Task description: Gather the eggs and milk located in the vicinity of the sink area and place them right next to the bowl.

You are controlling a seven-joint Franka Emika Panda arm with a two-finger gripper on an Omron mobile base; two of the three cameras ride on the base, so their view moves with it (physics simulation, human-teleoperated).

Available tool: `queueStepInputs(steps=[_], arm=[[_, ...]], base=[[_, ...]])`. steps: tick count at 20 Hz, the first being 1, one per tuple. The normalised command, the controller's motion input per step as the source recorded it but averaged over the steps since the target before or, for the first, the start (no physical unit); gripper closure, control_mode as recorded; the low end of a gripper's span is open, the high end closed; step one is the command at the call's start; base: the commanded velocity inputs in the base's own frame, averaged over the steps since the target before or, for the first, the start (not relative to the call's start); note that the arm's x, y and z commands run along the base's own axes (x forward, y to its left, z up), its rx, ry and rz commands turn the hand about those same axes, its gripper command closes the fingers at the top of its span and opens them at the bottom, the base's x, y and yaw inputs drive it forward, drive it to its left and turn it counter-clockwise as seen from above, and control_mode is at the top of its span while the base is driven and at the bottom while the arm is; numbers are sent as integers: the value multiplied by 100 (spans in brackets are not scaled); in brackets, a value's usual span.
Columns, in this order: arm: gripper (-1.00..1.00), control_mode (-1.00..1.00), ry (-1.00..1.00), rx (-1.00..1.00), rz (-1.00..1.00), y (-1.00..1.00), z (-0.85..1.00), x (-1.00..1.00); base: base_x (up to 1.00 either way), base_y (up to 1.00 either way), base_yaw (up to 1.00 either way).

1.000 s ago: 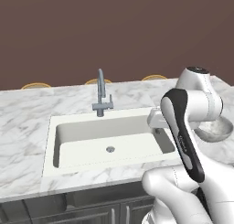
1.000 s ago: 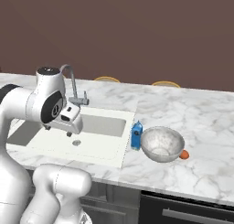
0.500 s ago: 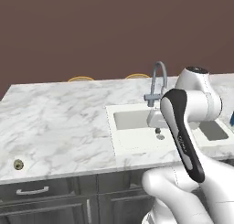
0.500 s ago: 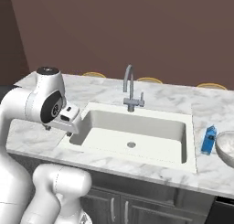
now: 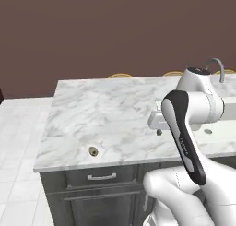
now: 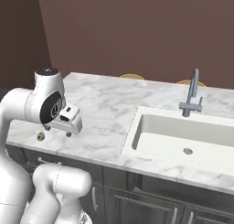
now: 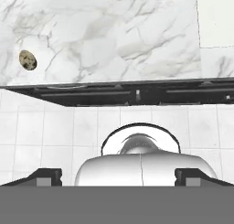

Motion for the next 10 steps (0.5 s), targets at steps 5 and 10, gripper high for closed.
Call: queueStepInputs(steps=[5,10], arm=[[-100,100,0,0,0,0,0,0],[-100,100,0,0,0,0,0,0]], base=[[22,100,-4],[63,79,-19]])
